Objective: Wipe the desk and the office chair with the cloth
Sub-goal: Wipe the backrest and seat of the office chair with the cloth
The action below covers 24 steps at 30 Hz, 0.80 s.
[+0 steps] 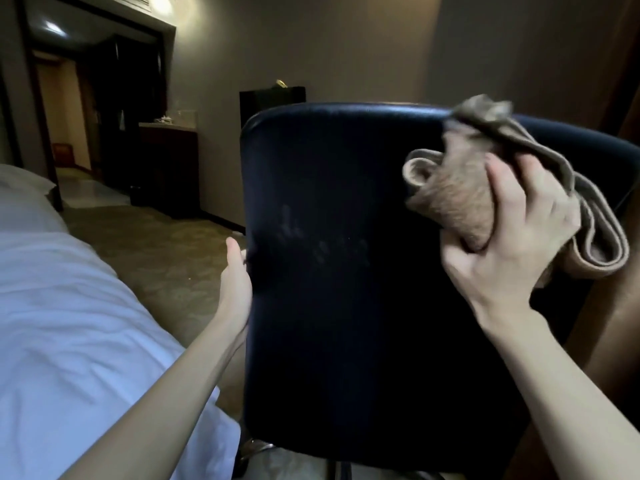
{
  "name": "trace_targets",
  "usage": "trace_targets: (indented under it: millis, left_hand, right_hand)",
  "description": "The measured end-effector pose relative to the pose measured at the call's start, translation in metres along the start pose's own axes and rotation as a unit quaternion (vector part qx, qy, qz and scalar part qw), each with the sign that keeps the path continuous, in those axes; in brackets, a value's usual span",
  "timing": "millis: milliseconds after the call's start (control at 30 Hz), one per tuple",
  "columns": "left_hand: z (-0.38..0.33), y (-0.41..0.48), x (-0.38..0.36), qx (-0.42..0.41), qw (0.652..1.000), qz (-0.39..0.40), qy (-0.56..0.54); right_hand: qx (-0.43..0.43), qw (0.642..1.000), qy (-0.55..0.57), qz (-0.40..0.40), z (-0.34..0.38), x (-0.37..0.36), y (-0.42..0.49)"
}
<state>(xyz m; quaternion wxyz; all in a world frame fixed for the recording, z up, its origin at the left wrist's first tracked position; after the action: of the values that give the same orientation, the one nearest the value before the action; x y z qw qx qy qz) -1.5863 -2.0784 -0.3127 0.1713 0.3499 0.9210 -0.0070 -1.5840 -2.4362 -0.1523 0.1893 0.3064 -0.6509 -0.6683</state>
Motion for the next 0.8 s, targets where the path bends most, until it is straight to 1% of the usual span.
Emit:
trace_targets:
  millis: [100, 167, 233, 300, 333, 367, 400, 433, 467, 500, 533, 567, 600, 633, 700, 767, 800]
  left_hand:
    - [0.004, -0.004, -0.002, 0.014, 0.999, 0.02, -0.042]
    - [0.008, -0.003, -0.003, 0.021, 0.997, 0.037, -0.058]
    - [0.012, -0.001, -0.006, 0.014, 0.996, 0.055, -0.07]
    - [0.014, -0.001, -0.01, 0.009, 0.993, 0.073, -0.09]
    - [0.014, 0.0, -0.012, 0.003, 0.991, 0.081, -0.105]
    - [0.014, 0.001, -0.011, -0.001, 0.99, 0.079, -0.116]
    - [0.015, 0.002, -0.009, 0.001, 0.99, 0.076, -0.12]
    - [0.015, 0.002, -0.006, 0.006, 0.99, 0.075, -0.121]
    - [0.014, 0.004, -0.003, 0.013, 0.99, 0.074, -0.119]
    - [0.016, 0.005, 0.001, 0.024, 0.989, 0.079, -0.124]
    - [0.019, 0.008, 0.007, 0.031, 0.988, 0.086, -0.125]
    - [0.021, 0.01, 0.012, 0.038, 0.988, 0.093, -0.121]
    - [0.023, 0.011, 0.018, 0.045, 0.988, 0.1, -0.11]
    - [0.026, 0.011, 0.021, 0.047, 0.989, 0.103, -0.095]
    - [0.036, 0.018, 0.028, 0.04, 0.991, 0.096, -0.08]
    - [0.037, 0.03, 0.031, 0.028, 0.994, 0.084, -0.06]
    - [0.036, 0.034, 0.03, 0.032, 0.993, 0.102, -0.045]
  right_hand:
    - [-0.138, 0.99, -0.004, 0.01, -0.015, -0.021, -0.036]
    - [-0.202, 0.979, 0.011, -0.014, -0.004, -0.035, -0.065]
    - [-0.239, 0.969, 0.028, -0.052, 0.017, -0.047, -0.079]
    - [-0.227, 0.972, 0.034, -0.056, 0.045, -0.055, -0.087]
    - [-0.208, 0.977, 0.041, -0.034, 0.06, -0.061, -0.092]
    - [-0.172, 0.983, 0.056, 0.006, 0.08, -0.068, -0.099]
    - [-0.112, 0.988, 0.086, 0.06, 0.102, -0.077, -0.107]
    - [-0.034, 0.984, 0.123, 0.122, 0.128, -0.086, -0.119]
    - [0.051, 0.967, 0.156, 0.194, 0.153, -0.095, -0.133]
    - [0.124, 0.941, 0.176, 0.26, 0.172, -0.099, -0.148]
    - [0.165, 0.922, 0.186, 0.298, 0.18, -0.1, -0.156]
    - [0.17, 0.917, 0.188, 0.307, 0.179, -0.099, -0.155]
    - [0.156, 0.923, 0.189, 0.295, 0.173, -0.096, -0.146]
    - [0.139, 0.937, 0.19, 0.257, 0.167, -0.088, -0.131]
    - [0.114, 0.966, 0.193, 0.128, 0.155, -0.065, -0.091]
    - [0.103, 0.979, 0.177, 0.014, 0.152, -0.05, -0.039]
    - [0.102, 0.982, 0.159, -0.02, 0.154, -0.05, -0.014]
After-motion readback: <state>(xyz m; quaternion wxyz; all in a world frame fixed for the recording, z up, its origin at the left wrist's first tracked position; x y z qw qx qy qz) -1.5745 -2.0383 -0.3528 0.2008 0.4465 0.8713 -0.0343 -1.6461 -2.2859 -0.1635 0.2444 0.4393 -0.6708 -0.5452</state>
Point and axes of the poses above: each hand's wrist, its own y-axis towards the middle knuckle, its own x-axis out of the back of the hand, z = x × y, the point moved 8 cm from there along y, towards the middle knuckle, and after that the axes turned 7 degrees about -z, right-handed, at the moved point
